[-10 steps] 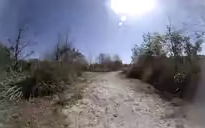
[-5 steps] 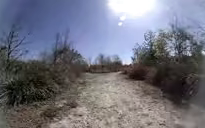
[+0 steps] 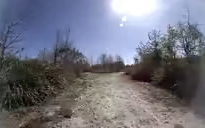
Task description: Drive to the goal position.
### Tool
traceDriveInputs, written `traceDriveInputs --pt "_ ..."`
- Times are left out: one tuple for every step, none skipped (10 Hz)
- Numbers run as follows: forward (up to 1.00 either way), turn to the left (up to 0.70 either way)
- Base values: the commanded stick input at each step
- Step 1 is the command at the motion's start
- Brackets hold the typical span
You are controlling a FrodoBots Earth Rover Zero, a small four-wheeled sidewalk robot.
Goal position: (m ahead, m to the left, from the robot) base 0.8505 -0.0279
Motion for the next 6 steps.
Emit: traceDriveInputs --pt "0.70 0.00" --pt "0.70 0.00" --pt "0.70 0.00" --pt "0.70 0.00" --pt "0.70 0.00" --pt "0.70 0.00"
